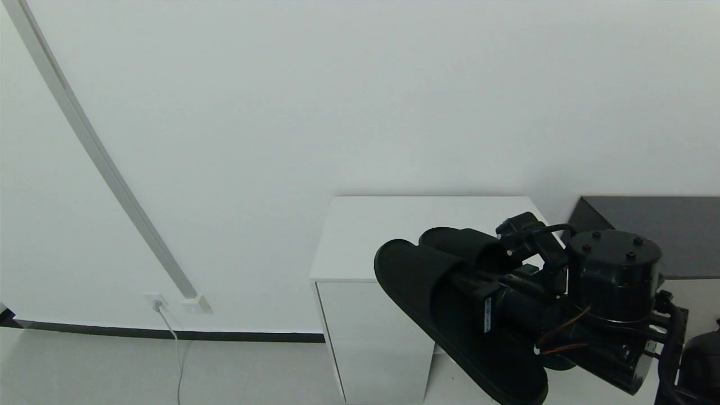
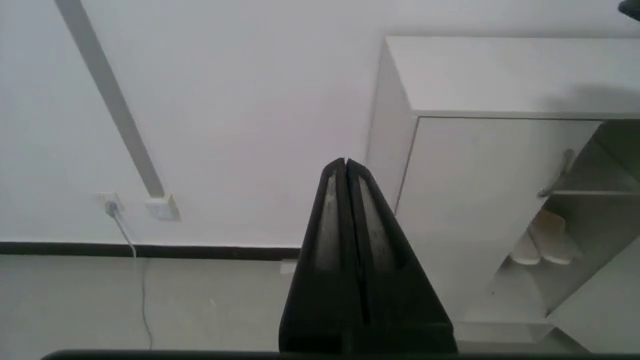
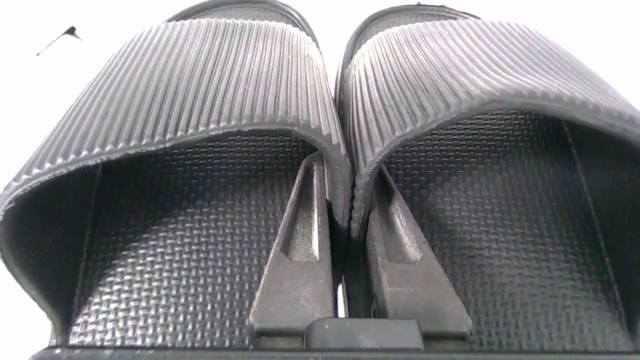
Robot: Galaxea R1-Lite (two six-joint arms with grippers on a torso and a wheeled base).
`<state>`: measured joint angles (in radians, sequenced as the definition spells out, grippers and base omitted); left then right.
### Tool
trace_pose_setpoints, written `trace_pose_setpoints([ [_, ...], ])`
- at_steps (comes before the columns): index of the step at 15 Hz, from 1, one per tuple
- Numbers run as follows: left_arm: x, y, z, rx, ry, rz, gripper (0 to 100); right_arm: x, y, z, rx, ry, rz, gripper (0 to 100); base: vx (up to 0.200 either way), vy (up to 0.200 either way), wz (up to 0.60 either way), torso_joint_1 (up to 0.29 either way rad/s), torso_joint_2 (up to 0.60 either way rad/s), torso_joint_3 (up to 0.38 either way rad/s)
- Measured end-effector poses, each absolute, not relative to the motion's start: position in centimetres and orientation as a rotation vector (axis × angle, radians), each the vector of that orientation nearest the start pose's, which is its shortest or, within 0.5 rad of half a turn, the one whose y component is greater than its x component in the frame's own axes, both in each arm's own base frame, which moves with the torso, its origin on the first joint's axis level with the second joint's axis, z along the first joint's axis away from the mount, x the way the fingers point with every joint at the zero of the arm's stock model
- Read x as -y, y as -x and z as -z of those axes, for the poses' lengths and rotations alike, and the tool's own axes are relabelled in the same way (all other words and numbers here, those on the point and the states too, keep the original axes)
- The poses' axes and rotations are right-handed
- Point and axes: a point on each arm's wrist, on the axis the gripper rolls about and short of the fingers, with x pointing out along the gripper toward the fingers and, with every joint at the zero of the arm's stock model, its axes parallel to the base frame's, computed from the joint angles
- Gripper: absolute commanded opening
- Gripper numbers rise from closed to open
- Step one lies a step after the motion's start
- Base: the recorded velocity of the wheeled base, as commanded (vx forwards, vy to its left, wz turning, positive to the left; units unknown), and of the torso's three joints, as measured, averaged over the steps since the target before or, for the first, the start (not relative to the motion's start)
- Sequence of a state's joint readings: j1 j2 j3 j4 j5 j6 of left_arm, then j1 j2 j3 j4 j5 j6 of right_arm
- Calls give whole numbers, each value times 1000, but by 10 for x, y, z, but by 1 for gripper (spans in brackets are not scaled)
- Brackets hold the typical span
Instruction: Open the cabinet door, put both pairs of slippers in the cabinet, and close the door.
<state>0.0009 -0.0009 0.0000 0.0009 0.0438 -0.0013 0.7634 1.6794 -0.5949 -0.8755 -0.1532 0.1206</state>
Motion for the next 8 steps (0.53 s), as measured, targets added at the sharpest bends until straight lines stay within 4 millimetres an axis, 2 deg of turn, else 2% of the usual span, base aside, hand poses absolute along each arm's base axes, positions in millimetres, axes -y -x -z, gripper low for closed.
trace_pose_setpoints([
  [7,-1,23,-75,-1,1,-45,0,-192,-204,-158,-224,-20,-597,0,0,-200,0,1,3,4],
  [8,-1,23,-75,-1,1,-45,0,-191,-205,-158,-224,-21,-595,0,0,0,0,0,0,0],
])
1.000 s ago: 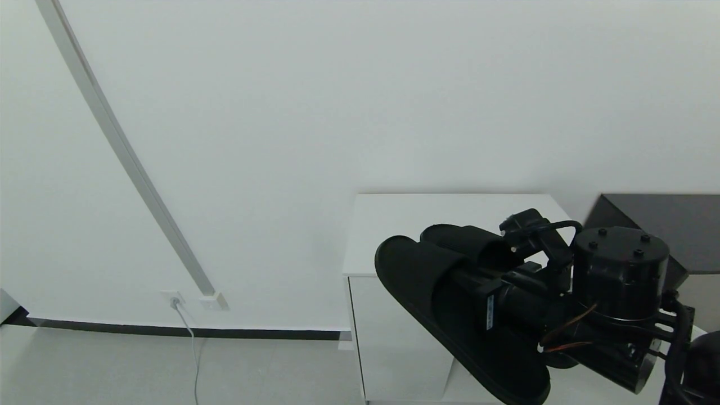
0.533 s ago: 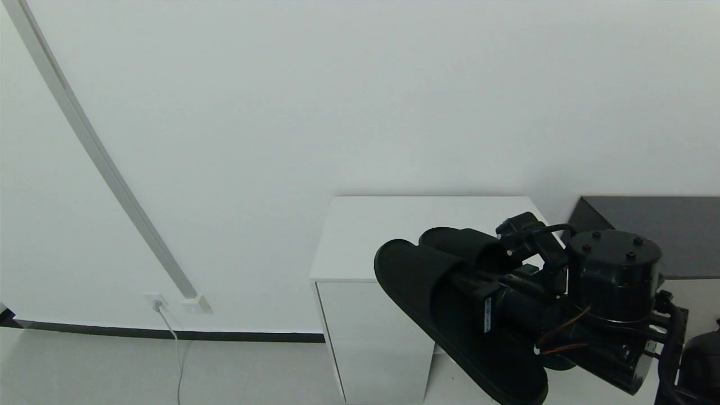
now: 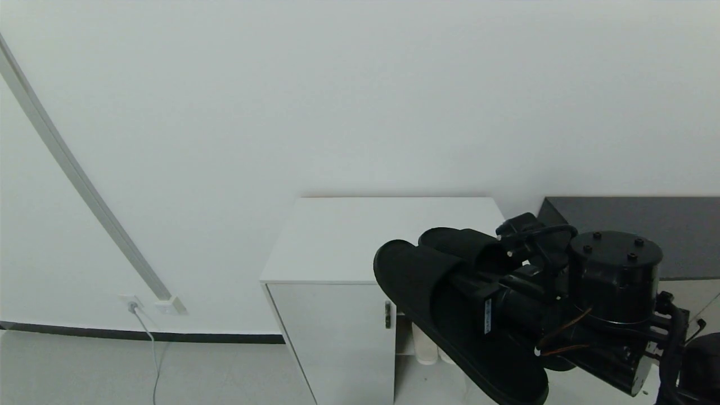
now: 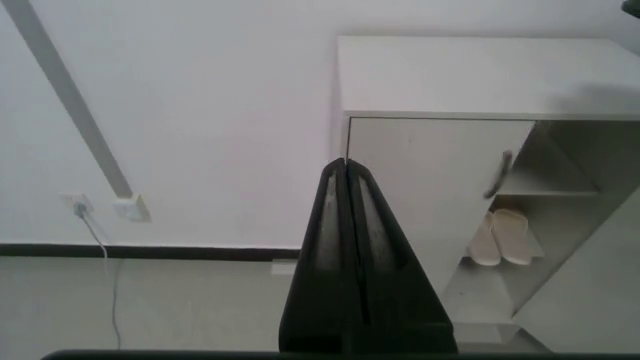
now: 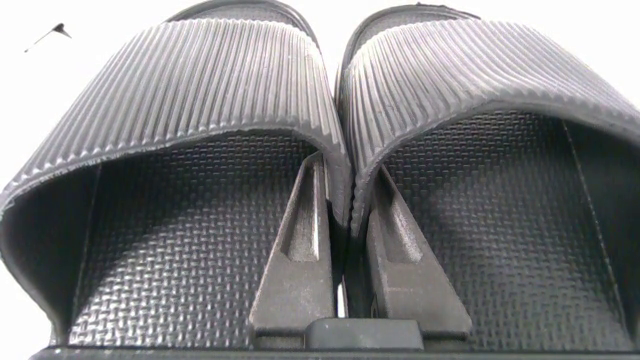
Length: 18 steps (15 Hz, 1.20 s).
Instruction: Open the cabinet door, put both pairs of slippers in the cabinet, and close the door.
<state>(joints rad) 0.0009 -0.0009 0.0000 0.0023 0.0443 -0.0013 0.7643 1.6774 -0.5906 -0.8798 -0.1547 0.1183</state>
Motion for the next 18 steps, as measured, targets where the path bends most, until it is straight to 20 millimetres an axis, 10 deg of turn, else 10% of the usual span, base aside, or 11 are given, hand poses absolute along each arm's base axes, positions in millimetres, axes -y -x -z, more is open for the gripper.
trace_pose_setpoints([
  [12,-1,23,-75,-1,1,-46,0,-186,-205,-152,-235,6,-587,0,0,0,0,0,0,0],
  [18,-1,23,-75,-1,1,-45,0,-186,-203,-150,-242,15,-589,0,-200,0,0,-1,6,3],
])
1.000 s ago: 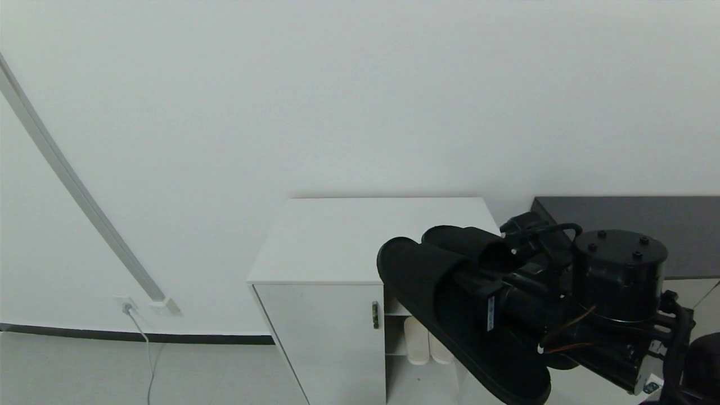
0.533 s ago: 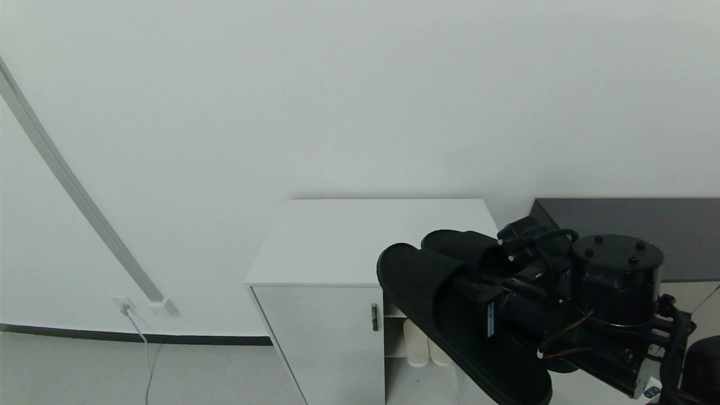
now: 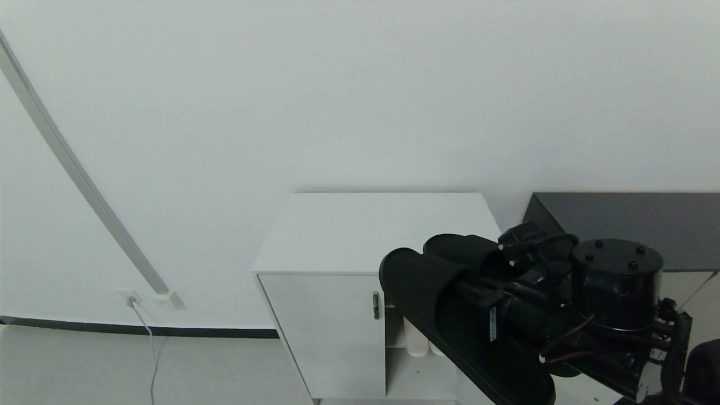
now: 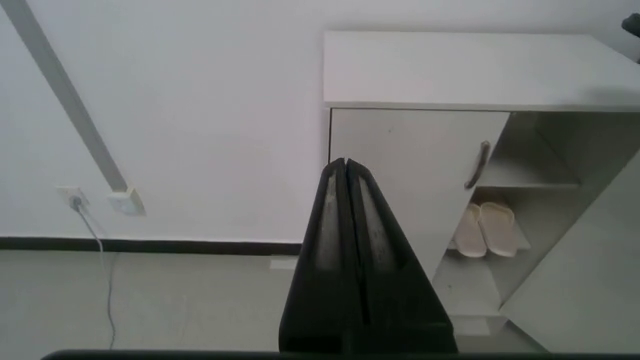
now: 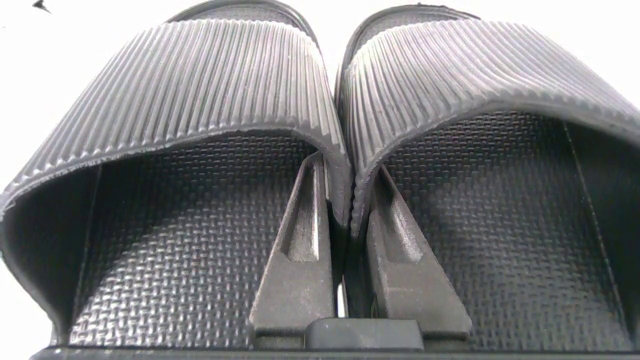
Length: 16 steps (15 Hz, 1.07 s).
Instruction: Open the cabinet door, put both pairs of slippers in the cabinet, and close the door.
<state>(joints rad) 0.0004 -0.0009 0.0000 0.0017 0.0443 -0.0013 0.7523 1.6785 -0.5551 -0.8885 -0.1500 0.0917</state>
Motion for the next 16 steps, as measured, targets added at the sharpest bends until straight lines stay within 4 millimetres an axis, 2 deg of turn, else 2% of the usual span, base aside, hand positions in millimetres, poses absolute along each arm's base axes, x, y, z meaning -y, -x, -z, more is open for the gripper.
trace_pose_setpoints([
  [2,-1,23,-75,0,1,-46,0,-185,-203,-149,-245,17,-587,0,-200,0,0,-2,5,2],
  [9,-1,23,-75,-1,0,-46,0,-184,-201,-145,-255,23,-587,0,0,0,0,0,0,0],
  [16,-1,23,-75,-1,0,-46,0,-184,-201,-139,-244,34,-589,0,0,0,0,-139,299,165],
])
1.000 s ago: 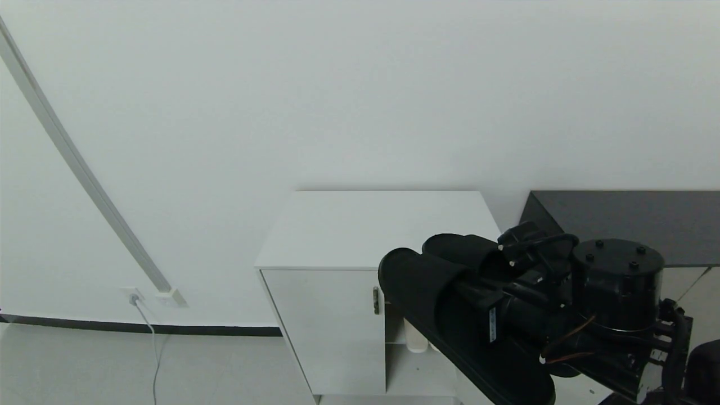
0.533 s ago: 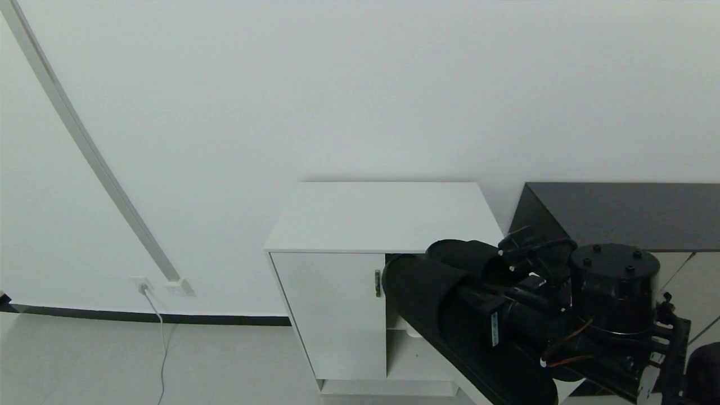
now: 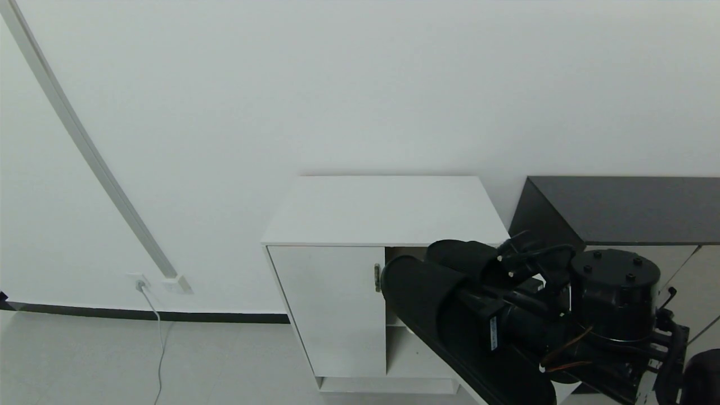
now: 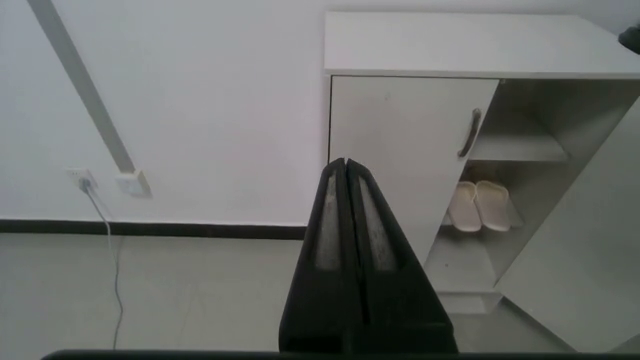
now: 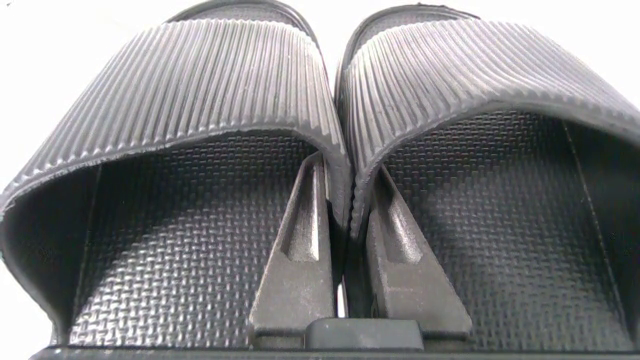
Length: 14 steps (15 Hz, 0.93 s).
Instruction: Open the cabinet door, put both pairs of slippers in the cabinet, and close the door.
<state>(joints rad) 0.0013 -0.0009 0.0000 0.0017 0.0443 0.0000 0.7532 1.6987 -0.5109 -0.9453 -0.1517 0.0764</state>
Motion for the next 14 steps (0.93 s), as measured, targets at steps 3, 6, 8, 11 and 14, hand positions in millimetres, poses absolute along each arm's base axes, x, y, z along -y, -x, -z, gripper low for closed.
trace_pose_setpoints([
  [3,-1,23,-75,0,0,-45,0,-184,-202,-138,-245,34,-588,0,0,0,0,-154,341,185],
  [6,-1,23,-75,-1,0,-46,0,-184,-202,-137,-246,36,-587,0,0,0,0,-150,339,181],
  [8,-1,23,-75,0,0,-46,0,-184,-202,-137,-247,37,-587,0,0,0,0,-158,352,198],
  [11,-1,23,-75,-1,0,-46,0,-184,-202,-137,-243,44,-588,0,0,0,0,-159,352,194],
  [14,-1,23,-75,-1,0,-46,0,-184,-202,-136,-244,45,-588,0,0,0,0,-160,378,217],
])
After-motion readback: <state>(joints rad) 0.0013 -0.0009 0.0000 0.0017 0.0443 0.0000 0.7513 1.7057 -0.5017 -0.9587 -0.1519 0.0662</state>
